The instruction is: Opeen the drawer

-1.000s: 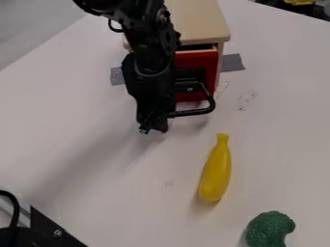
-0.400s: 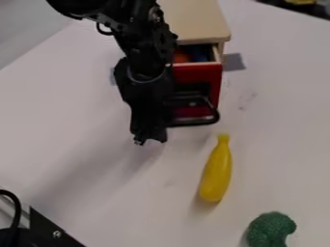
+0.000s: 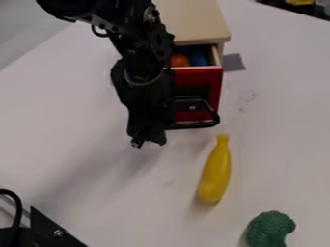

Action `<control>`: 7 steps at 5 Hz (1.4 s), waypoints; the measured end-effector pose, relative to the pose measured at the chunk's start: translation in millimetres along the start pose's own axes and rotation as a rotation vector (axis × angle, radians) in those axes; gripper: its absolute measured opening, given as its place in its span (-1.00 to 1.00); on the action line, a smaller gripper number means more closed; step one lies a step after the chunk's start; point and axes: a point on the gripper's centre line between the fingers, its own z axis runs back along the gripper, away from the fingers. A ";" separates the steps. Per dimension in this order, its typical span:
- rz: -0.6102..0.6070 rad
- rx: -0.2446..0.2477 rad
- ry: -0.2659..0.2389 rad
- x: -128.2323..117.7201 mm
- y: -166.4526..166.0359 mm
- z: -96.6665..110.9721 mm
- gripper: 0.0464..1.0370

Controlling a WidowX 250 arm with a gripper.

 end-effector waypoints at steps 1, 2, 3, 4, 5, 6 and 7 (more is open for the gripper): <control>-0.009 0.002 0.000 -1.5 3.7 0.5 -0.41; -0.013 0.010 0.001 -2.4 7.5 -0.8 -0.41; -0.022 0.015 0.002 -4.3 10.5 -1.2 -0.41; -0.029 0.020 0.002 -5.7 14.5 -3.3 -0.41; -0.039 0.025 0.002 -7.1 18.9 -5.1 -0.41; -0.045 0.023 0.003 -8.6 21.9 -4.2 -0.41; -0.055 0.027 0.004 -10.2 26.7 -3.9 -0.41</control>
